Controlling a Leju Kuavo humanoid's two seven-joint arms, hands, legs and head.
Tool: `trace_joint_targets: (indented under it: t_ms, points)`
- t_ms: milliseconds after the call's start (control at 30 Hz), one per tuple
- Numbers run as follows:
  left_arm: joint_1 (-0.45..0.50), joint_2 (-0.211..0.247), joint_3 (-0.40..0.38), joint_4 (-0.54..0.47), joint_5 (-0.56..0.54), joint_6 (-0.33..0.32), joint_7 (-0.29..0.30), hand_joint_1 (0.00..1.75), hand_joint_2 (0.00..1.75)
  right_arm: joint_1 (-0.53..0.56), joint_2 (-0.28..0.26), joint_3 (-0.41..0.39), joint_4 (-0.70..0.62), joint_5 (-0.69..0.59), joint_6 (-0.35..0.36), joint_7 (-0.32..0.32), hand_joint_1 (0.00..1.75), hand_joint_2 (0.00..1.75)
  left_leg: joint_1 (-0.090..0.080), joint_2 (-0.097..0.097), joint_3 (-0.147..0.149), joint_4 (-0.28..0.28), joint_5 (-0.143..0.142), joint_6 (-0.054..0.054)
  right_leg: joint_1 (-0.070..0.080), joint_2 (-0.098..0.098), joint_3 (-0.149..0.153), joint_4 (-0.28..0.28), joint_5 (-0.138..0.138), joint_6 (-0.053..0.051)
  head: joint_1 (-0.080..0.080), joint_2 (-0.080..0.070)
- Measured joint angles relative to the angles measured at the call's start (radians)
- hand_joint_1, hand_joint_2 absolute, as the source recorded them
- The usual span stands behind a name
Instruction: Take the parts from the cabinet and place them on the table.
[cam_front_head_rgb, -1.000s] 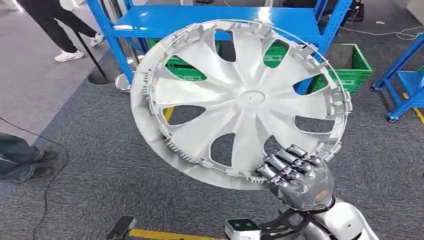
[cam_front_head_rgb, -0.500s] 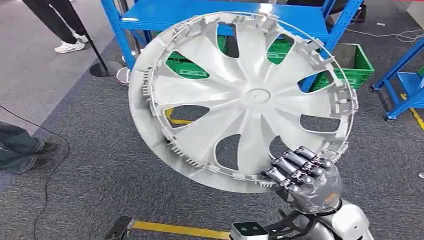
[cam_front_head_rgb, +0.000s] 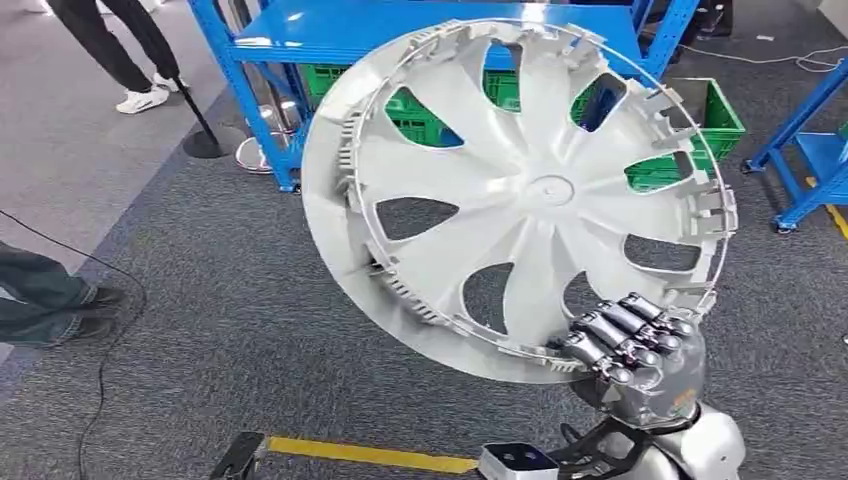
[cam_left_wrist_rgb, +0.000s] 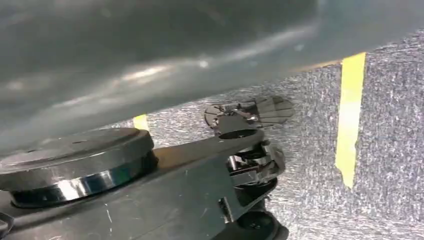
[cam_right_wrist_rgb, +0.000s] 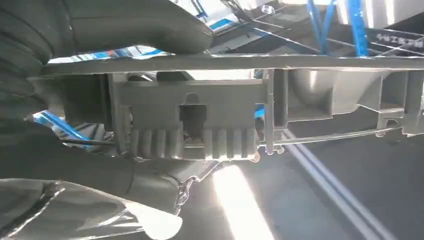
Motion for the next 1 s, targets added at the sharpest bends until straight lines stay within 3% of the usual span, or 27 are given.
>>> trace_joint_targets:
  t_ms: [67,233,1000]
  points:
    - [0.000,0.000,0.000,0.000,0.001,0.000,0.000,0.00,0.00,0.005,0.005,-0.005,0.003,-0.010,0.000,0.000,1.75,1.75,0.000,0.000,0.000,-0.001,0.002,-0.002,0.001,0.000,-0.001,0.001,0.001,-0.002,0.000,0.000]
    - [0.000,0.000,0.000,0.000,0.009,-0.001,0.000,0.00,0.00,0.008,0.007,-0.007,0.009,-0.030,0.000,0.006,1.75,1.75,0.002,0.000,-0.003,-0.002,0.002,-0.020,0.001,0.000,-0.004,0.003,0.001,-0.002,0.000,0.000]
    - [0.004,0.002,0.000,0.000,0.018,0.002,-0.003,0.00,0.00,0.010,0.007,-0.004,0.023,-0.076,0.000,0.036,1.75,1.75,-0.002,0.000,-0.014,0.006,0.003,-0.021,-0.004,-0.001,-0.012,0.002,0.008,0.006,0.001,0.000]
